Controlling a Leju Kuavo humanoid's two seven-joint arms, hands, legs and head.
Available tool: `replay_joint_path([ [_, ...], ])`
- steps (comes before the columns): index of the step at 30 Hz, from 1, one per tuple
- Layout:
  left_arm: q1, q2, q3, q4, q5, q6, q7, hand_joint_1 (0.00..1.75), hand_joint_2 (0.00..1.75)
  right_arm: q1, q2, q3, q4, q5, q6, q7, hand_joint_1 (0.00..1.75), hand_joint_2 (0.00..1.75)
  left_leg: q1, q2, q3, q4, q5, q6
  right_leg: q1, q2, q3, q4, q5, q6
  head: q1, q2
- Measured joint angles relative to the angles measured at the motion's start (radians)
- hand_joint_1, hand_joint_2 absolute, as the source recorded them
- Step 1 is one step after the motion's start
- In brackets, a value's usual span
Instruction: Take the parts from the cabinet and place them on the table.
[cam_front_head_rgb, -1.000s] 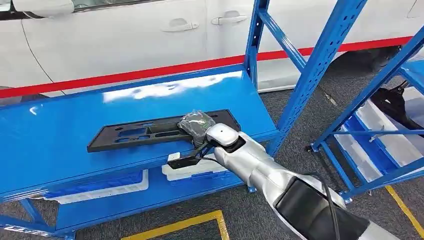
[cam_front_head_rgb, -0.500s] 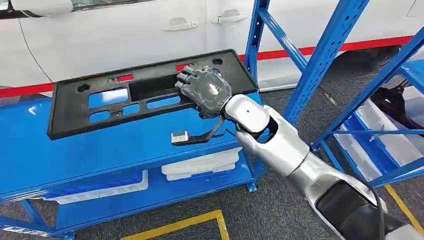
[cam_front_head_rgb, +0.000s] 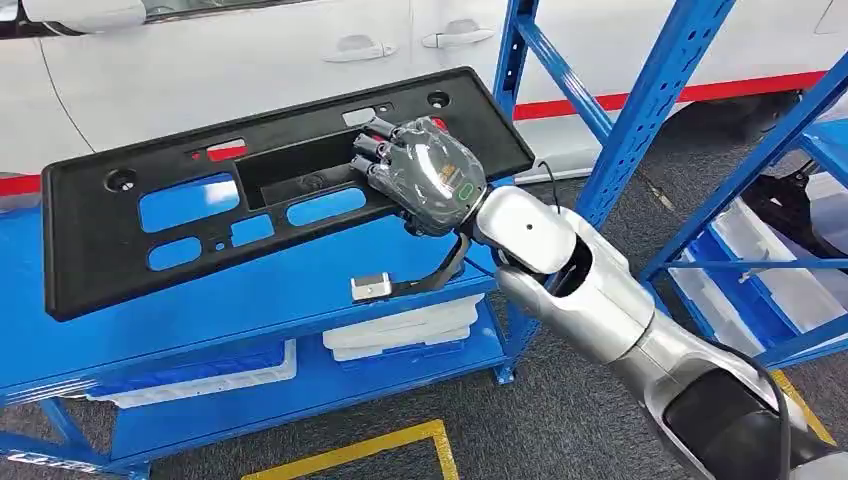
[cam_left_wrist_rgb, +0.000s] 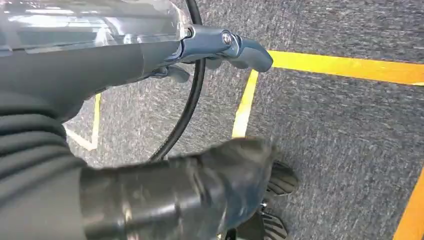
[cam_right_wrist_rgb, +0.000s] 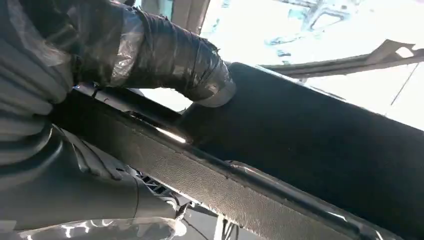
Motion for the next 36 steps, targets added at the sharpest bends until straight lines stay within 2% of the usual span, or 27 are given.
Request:
replay_joint_path([
  [5, 0.000, 0.000, 0.000, 0.000, -0.016, 0.023, -0.001, 0.00, 1.75, 0.021, -0.003, -0.001, 0.000, -0.027, -0.020, 0.013, 1.75, 1.75, 0.000, 0.000, 0.000, 0.000, 0.000, 0.000, 0.000, 0.000, 0.000, 0.000, 0.000, 0.000, 0.000, 0.000],
  [7, 0.000, 0.000, 0.001, 0.000, -0.004, 0.024, -0.026, 0.00, 1.75, 0.044, -0.003, -0.010, -0.004, -0.039, -0.041, 0.019, 1.75, 1.75, 0.000, 0.000, 0.000, 0.000, 0.000, 0.000, 0.000, -0.001, 0.000, 0.000, 0.000, 0.000, 0.000, 0.000],
  [12, -0.001, 0.000, 0.001, 0.000, -0.008, 0.034, -0.044, 0.00, 1.75, 0.064, -0.014, -0.025, -0.017, -0.063, -0.038, -0.008, 1.75, 1.75, 0.000, 0.000, 0.000, 0.000, 0.000, 0.000, 0.000, 0.000, 0.000, 0.000, 0.000, 0.000, 0.000, 0.000],
  [20, -0.002, 0.002, 0.002, 0.000, -0.011, 0.041, -0.061, 0.00, 1.75, 0.071, -0.038, -0.027, -0.034, -0.062, -0.036, -0.008, 1.75, 1.75, 0.000, 0.000, 0.000, 0.000, 0.000, 0.000, -0.001, 0.000, 0.000, 0.000, 0.000, 0.000, 0.000, 0.000],
  [28, -0.002, 0.007, 0.002, 0.000, -0.023, 0.043, -0.066, 0.00, 1.75, 0.095, -0.048, -0.035, -0.034, -0.056, -0.036, -0.005, 1.75, 1.75, -0.006, 0.000, -0.002, 0.005, -0.003, 0.006, -0.006, -0.001, 0.000, 0.000, 0.001, 0.002, 0.000, 0.000],
  [32, -0.002, 0.008, 0.001, 0.000, -0.035, 0.057, -0.070, 0.00, 1.75, 0.102, -0.051, -0.040, -0.036, -0.056, -0.037, -0.005, 1.75, 1.75, -0.010, -0.001, -0.003, 0.007, 0.004, 0.017, -0.011, -0.001, 0.002, -0.004, 0.009, 0.014, 0.000, 0.000],
  [33, -0.003, 0.008, 0.001, 0.000, -0.035, 0.058, -0.071, 0.00, 1.75, 0.102, -0.054, -0.042, -0.039, -0.056, -0.037, -0.005, 1.75, 1.75, -0.004, 0.000, 0.001, -0.008, 0.015, 0.024, -0.006, 0.001, 0.004, -0.007, 0.012, 0.020, 0.000, 0.000],
  [34, -0.004, 0.006, 0.001, 0.000, -0.040, 0.059, -0.071, 0.00, 1.75, 0.105, -0.061, -0.044, -0.041, -0.055, -0.037, -0.005, 1.75, 1.75, 0.003, 0.007, 0.008, -0.023, 0.027, 0.026, -0.007, -0.001, 0.001, 0.002, -0.006, 0.024, 0.000, 0.000],
  [35, -0.005, 0.006, 0.001, 0.000, -0.042, 0.059, -0.072, 0.00, 1.75, 0.104, -0.066, -0.045, -0.042, -0.055, -0.036, -0.005, 1.75, 1.75, 0.005, 0.008, 0.008, -0.030, 0.032, 0.033, -0.008, -0.002, -0.013, 0.035, -0.042, 0.030, 0.001, 0.000],
  [36, -0.005, 0.006, 0.001, 0.000, -0.043, 0.059, -0.072, 0.00, 1.75, 0.104, -0.068, -0.045, -0.042, -0.055, -0.036, -0.005, 1.75, 1.75, 0.006, 0.009, 0.005, -0.031, 0.034, 0.034, -0.012, -0.002, -0.035, 0.091, -0.081, 0.033, 0.000, 0.000],
])
